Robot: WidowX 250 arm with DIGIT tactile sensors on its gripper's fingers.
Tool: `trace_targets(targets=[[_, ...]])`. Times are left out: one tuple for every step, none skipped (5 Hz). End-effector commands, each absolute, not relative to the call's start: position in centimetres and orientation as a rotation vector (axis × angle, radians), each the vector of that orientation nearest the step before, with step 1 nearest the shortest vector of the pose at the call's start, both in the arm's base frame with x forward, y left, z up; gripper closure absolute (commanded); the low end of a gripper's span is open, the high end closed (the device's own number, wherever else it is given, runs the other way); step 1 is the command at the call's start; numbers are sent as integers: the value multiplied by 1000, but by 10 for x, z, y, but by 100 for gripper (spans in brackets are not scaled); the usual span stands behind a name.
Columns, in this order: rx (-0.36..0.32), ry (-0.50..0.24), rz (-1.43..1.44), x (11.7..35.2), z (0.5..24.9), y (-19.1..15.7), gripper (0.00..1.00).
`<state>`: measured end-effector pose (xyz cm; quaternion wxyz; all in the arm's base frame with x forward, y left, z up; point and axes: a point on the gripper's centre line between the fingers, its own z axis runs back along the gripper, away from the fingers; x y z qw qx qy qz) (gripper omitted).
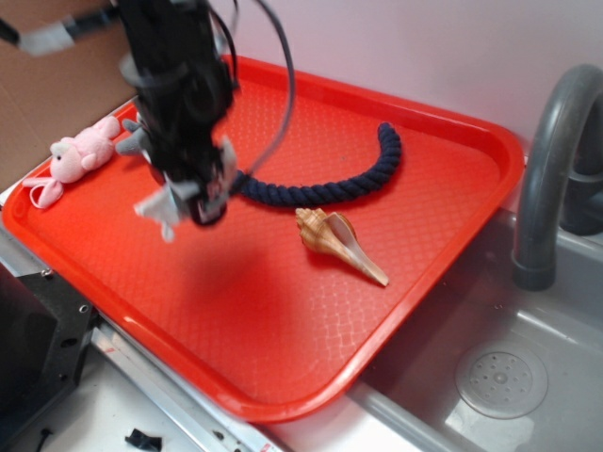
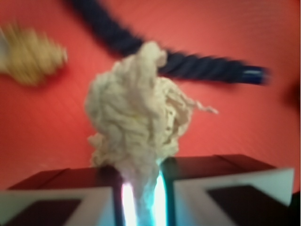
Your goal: Grab the white paper.
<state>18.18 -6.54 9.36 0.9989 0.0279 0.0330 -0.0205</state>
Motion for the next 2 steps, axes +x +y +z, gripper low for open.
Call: trace_targets(targets=[[-65, -99, 147, 165, 198, -69, 100], [-19, -93, 88, 164, 193, -69, 100]])
